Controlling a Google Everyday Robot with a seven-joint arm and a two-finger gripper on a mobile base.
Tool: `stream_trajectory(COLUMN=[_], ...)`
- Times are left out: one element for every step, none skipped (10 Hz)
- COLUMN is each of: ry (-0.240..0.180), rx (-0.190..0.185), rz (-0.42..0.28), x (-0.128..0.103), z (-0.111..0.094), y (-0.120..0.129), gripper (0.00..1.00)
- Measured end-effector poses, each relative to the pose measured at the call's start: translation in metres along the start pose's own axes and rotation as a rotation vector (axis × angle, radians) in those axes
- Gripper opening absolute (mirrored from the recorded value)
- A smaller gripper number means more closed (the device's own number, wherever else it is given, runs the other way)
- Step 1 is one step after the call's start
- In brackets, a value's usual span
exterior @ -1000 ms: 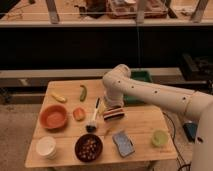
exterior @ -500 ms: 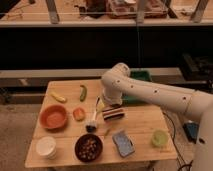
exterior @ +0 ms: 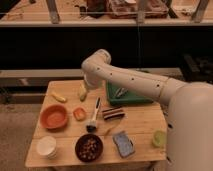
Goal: Place pepper in tray
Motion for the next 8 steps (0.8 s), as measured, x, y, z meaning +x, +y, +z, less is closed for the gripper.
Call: stream_trajectory(ry=[0.000,0.000,0.000,-0.003,-0.011,-0.022,-0.033,-0.048], rx=[-0.001,-0.002,-0.002,-0.006,-0.008,-0.005,-0.002,-0.003], rz=[0.002,0.003,0.002,0.004,0.006,0.011,0.021,0.039], x=[0.000,-0.001,0.000,0.000,0.002,0.007,0.014,0.019], z=[0.000,0.000,0.000,0.001,0.005,0.016,0.032,0.057], y=[0.001,0.002,0.002,0.001,0.000,-0.004,-0.008,-0.008], gripper=[0.80,0.80,0.80,0.80,0.80,0.80,0.80,0.80])
